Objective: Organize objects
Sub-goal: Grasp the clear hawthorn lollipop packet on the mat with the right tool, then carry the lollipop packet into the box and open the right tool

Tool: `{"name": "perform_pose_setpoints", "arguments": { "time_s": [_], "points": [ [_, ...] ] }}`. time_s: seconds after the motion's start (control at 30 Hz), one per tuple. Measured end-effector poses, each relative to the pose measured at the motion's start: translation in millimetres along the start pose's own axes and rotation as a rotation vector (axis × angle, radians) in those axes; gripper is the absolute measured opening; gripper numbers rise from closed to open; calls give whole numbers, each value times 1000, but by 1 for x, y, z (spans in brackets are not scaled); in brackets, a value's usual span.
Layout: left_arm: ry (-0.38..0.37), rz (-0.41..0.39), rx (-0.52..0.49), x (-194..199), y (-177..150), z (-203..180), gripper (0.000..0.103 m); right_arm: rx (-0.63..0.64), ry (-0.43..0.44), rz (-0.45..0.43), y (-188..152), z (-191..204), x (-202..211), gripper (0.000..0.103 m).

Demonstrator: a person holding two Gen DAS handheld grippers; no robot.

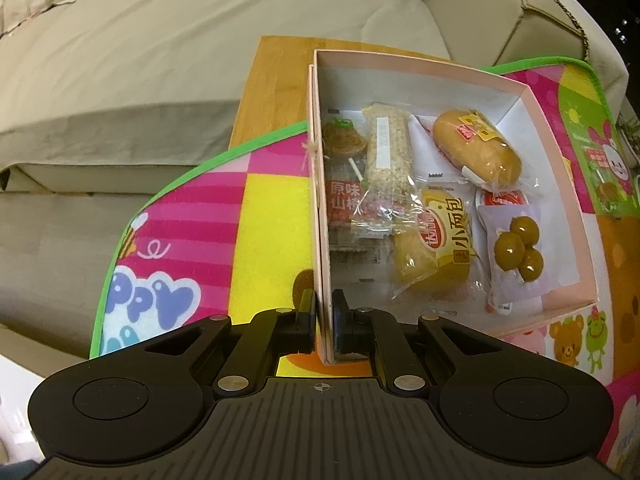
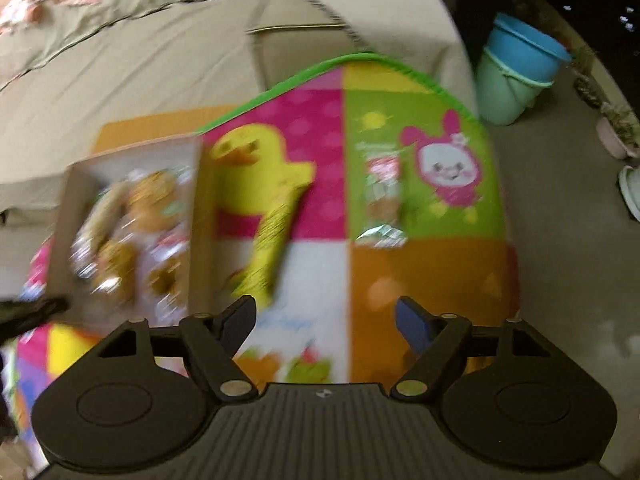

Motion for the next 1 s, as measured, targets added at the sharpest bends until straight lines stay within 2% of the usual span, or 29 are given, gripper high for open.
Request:
{"name": "perform_pose_setpoints", "arguments": {
  "time_s": [0.17,0.27,0.37,0.5,0.53,0.57,0.73,1.0],
  "points": [
    [15,17,-6,-7,-1,-1,9,-71,-125,-5,35,-32,-60,70],
    [10,16,-1,-7,-2,1,9,-92,-154,15,52,-41,-94,68],
    [10,15,5,-6,-3,1,9,-117,-190,41,63,-48,-120,60],
    [12,11,18,-5,-3,1,9,-149,-192,76,69,-49,-140,53],
    [12,9,23,-5,-3,1,9,-150,-196,78,69,-48,-142,49],
    [12,8,29,-5,-3,1,9,-142,-186,77,70,-45,-141,36],
    [2,2,51,-3,-3,2,10,-131,-145,81,54,-28,-122,36],
    [3,15,34,1,-6,0,11,-213,-58,100,-16,6,-57,36]
  ]
}}
Point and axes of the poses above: each gripper's, at about its wrist camera, not at the fingertips, and x roughly against the way its jaws point, z to its left, y to its top, the point moved 8 cm from there along -x, roughly the way its jaws point
